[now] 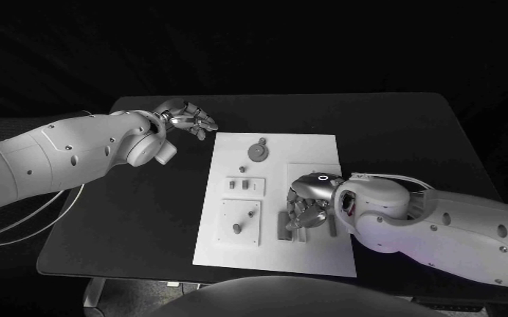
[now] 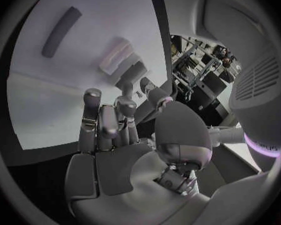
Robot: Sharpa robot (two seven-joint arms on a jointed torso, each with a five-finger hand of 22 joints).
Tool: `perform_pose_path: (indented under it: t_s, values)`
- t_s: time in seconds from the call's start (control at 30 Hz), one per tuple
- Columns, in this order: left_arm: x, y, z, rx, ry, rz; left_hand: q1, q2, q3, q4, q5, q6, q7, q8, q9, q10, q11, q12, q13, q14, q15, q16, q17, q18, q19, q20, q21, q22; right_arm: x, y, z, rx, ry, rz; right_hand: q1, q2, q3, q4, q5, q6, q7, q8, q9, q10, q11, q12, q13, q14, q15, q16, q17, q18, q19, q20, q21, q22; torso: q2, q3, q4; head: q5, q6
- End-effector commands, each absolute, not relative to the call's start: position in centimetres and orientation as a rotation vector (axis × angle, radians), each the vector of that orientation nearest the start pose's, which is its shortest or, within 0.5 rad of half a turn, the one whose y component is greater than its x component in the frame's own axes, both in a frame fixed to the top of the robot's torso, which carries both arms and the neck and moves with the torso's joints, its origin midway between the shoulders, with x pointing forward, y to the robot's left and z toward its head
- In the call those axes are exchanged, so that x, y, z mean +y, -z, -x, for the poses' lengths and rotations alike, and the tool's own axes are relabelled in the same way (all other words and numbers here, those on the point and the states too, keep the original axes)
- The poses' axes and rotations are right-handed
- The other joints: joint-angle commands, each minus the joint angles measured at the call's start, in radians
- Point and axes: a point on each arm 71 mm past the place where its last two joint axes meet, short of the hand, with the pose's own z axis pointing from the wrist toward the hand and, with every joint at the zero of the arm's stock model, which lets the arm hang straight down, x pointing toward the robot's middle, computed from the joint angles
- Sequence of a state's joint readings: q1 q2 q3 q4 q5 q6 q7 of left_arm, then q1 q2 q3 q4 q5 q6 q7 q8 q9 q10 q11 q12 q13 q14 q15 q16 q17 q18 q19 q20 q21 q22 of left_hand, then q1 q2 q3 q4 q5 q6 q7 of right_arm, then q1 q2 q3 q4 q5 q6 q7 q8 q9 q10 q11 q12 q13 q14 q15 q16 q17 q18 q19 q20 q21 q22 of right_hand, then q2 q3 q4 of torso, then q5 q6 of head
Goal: Assemble the parts on the task board
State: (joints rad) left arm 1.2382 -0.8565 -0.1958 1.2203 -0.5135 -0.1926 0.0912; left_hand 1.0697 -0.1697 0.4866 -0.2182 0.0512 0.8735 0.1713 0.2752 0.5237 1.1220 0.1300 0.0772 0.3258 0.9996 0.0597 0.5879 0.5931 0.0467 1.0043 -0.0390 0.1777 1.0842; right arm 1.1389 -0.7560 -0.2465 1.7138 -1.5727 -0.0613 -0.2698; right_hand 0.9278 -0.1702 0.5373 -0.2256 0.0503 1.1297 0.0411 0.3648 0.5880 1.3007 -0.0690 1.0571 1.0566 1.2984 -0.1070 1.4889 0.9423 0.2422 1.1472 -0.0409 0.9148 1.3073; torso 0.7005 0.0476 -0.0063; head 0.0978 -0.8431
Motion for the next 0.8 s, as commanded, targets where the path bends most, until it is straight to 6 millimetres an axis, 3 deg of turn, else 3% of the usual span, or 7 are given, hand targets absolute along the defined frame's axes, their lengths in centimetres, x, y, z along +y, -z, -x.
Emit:
perform_pose_path:
  t_s: [0.03, 0.3, 0.33, 0.4, 0.57, 0.63, 0.8]
  values:
    - [31.0, 24.1, -51.5, 1.847, 0.890, 0.763, -0.003, -0.006, -0.002, 0.006, 0.000, 0.006, -0.001, 0.003, 0.001, 0.007, 0.002, 0.003, 0.001, 0.006, 0.000, -0.007, 0.002, 0.013, 0.008, 0.001, -0.004, 0.001, -12.2, 26.9, -38.7, 2.117, -0.808, 0.292, -0.006, -0.017, 0.001, 0.020, 0.002, -0.073, 0.031, -0.037, -0.014, -0.002, 0.031, -0.001, 0.003, -0.015, -0.002, -0.006, -0.012, 0.020, -0.009, 0.004, -0.007, 0.008, 0.000, 0.0001, -0.0007, -0.004, 0.005]
    - [31.0, 24.1, -51.5, 1.849, 0.886, 0.765, -0.006, -0.006, -0.003, 0.007, 0.000, 0.006, -0.001, 0.003, 0.001, 0.007, 0.003, 0.003, 0.001, 0.006, 0.000, -0.008, 0.003, 0.013, 0.008, 0.001, -0.004, 0.002, -16.7, 25.7, -41.1, 2.229, -0.619, 0.196, -0.041, -0.022, 0.005, 0.093, 0.002, -0.100, 0.044, -0.045, -0.013, -0.023, 0.044, -0.003, 0.012, -0.049, -0.006, -0.016, -0.045, 0.020, -0.026, 0.012, -0.014, 0.011, 0.000, -0.0010, -0.0001, -0.017, 0.010]
    - [31.0, 24.1, -51.5, 1.849, 0.887, 0.765, -0.006, -0.006, -0.003, 0.007, 0.000, 0.006, -0.001, 0.003, 0.001, 0.007, 0.003, 0.003, 0.001, 0.006, 0.001, -0.009, 0.003, 0.013, 0.008, 0.001, -0.004, 0.002, -17.3, 25.7, -41.3, 2.237, -0.567, 0.195, -0.042, -0.014, 0.005, 0.097, 0.003, -0.100, 0.044, -0.044, -0.012, -0.025, 0.044, -0.004, 0.012, -0.051, -0.006, -0.017, -0.048, 0.020, -0.027, 0.012, -0.014, 0.012, 0.000, -0.0008, 0.0001, -0.019, 0.011]
    - [31.0, 24.1, -51.5, 1.848, 0.886, 0.765, -0.006, -0.006, -0.003, 0.008, 0.000, 0.006, -0.001, 0.003, 0.001, 0.007, 0.003, 0.003, 0.001, 0.006, 0.001, -0.009, 0.004, 0.013, 0.008, 0.001, -0.004, 0.002, -18.7, 26.1, -41.6, 2.306, -0.466, 0.217, -0.025, 0.035, -0.003, 0.079, 0.012, -0.093, 0.041, -0.038, -0.008, -0.026, 0.041, -0.003, 0.013, -0.050, -0.006, -0.015, -0.042, 0.020, -0.031, 0.012, -0.012, 0.015, 0.000, -0.0010, 0.0004, -0.022, 0.012]
    - [31.0, 24.1, -51.5, 1.847, 0.883, 0.767, -0.008, -0.006, -0.004, 0.009, 0.000, 0.006, -0.001, 0.003, 0.000, 0.008, 0.002, 0.002, 0.001, 0.006, 0.000, -0.010, 0.005, 0.013, 0.009, 0.001, -0.005, 0.002, -20.9, 27.0, -41.0, 2.465, -0.260, 0.249, -0.058, 0.065, -0.030, 0.084, 0.014, -0.076, 0.034, -0.029, -0.005, -0.033, 0.035, -0.008, 0.013, -0.064, -0.001, -0.021, -0.057, 0.020, -0.043, 0.018, -0.016, 0.016, 0.001, 0.0003, -0.0003, -0.034, 0.013]
    - [31.1, 24.1, -51.4, 1.847, 0.880, 0.769, -0.010, -0.006, -0.004, 0.012, 0.000, 0.006, -0.001, 0.003, 0.000, 0.018, -0.002, 0.008, 0.003, 0.008, 0.000, -0.012, 0.008, 0.014, 0.009, 0.000, -0.005, 0.003, -21.3, 27.0, -40.9, 2.477, -0.234, 0.243, -0.077, 0.099, -0.039, 0.088, 0.017, -0.062, 0.028, -0.022, -0.004, -0.035, 0.028, -0.013, 0.011, -0.071, 0.005, -0.025, -0.065, 0.020, -0.051, 0.021, -0.019, 0.017, 0.001, 0.0005, 0.0004, -0.035, 0.014]
    - [31.0, 24.1, -51.5, 1.846, 0.880, 0.769, -0.014, -0.007, -0.006, 0.015, 0.000, 0.000, 0.001, 0.000, -0.002, 0.040, -0.013, 0.019, 0.009, 0.009, 0.000, -0.016, 0.013, 0.014, 0.010, 0.000, -0.006, 0.004, -21.6, 26.9, -40.6, 2.485, -0.205, 0.231, -0.099, 0.114, -0.053, 0.084, 0.013, -0.052, 0.023, -0.020, -0.005, -0.032, 0.024, -0.014, 0.011, -0.066, 0.014, -0.022, -0.055, 0.020, -0.054, 0.021, -0.018, 0.018, 0.000, 0.0014, -0.0027, -0.043, 0.017]
